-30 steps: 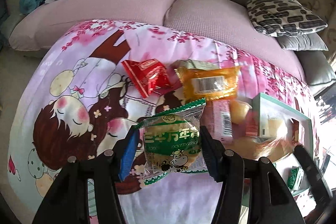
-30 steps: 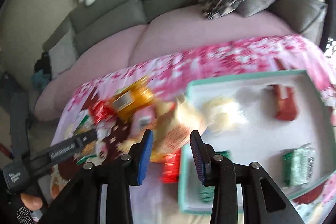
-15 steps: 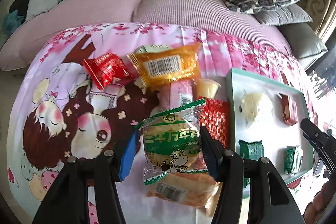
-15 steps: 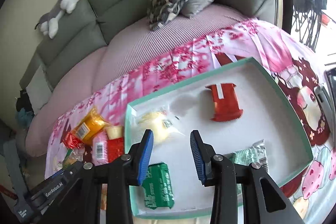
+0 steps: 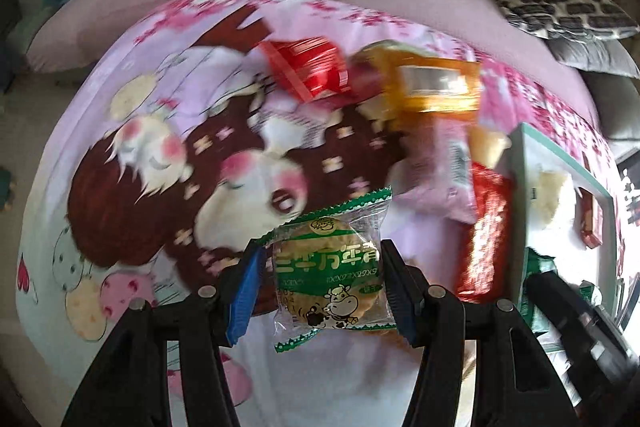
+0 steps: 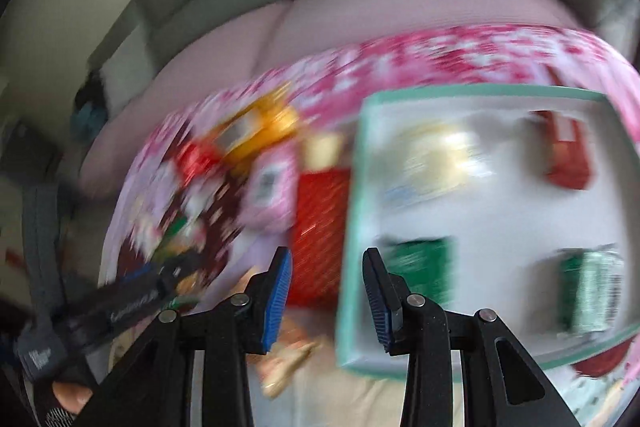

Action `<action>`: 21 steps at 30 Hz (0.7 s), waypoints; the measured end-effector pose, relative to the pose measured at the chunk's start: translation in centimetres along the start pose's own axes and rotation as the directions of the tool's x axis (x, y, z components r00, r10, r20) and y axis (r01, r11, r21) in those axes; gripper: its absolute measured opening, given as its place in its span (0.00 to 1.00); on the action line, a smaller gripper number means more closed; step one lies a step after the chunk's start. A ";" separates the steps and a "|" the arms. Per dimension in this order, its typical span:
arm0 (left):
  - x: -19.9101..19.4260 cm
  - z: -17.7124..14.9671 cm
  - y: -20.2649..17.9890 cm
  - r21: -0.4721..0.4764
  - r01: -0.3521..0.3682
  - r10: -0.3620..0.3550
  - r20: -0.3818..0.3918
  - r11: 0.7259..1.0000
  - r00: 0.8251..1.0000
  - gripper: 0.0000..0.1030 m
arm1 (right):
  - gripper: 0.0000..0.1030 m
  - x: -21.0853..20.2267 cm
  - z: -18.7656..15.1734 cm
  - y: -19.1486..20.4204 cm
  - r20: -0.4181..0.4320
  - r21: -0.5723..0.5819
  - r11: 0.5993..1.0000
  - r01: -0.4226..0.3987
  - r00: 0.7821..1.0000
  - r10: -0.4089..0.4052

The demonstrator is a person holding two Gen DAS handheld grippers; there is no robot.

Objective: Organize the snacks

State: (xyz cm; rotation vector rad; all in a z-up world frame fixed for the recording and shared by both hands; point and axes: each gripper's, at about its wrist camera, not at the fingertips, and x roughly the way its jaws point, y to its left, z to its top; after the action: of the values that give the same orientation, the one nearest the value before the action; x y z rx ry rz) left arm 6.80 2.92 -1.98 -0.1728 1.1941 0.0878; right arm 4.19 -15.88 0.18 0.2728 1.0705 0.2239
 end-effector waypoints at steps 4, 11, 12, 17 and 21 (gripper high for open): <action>0.4 -1.1 1.8 -0.038 -0.002 0.002 -0.020 0.999 1.000 0.57 | 0.40 2.0 -1.2 2.9 -0.069 -0.090 0.995 -0.043 0.997 0.037; 0.7 -2.5 3.3 -0.086 0.020 -0.024 -0.045 0.996 0.999 0.57 | 0.56 4.3 -3.0 3.9 -0.153 -0.147 0.989 -0.028 0.988 0.005; 0.7 -2.7 3.4 -0.090 0.021 -0.025 -0.049 0.996 0.998 0.57 | 0.57 4.4 -3.3 3.8 -0.159 -0.146 0.989 -0.031 0.987 0.007; 1.2 -2.8 3.9 -0.104 0.028 -0.035 -0.064 0.994 0.997 0.57 | 0.57 4.7 -3.7 4.2 -0.166 -0.145 0.989 -0.025 0.986 0.001; 1.8 -2.7 3.9 -0.109 0.037 -0.046 -0.080 0.993 0.996 0.57 | 0.58 5.0 -4.1 4.5 -0.185 -0.164 0.986 -0.020 0.983 -0.011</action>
State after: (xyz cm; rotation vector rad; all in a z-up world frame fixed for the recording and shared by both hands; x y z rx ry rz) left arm 4.31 6.26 -4.97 -0.2982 1.2684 0.1101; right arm 2.66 -9.59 -4.38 0.1063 1.2278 0.3459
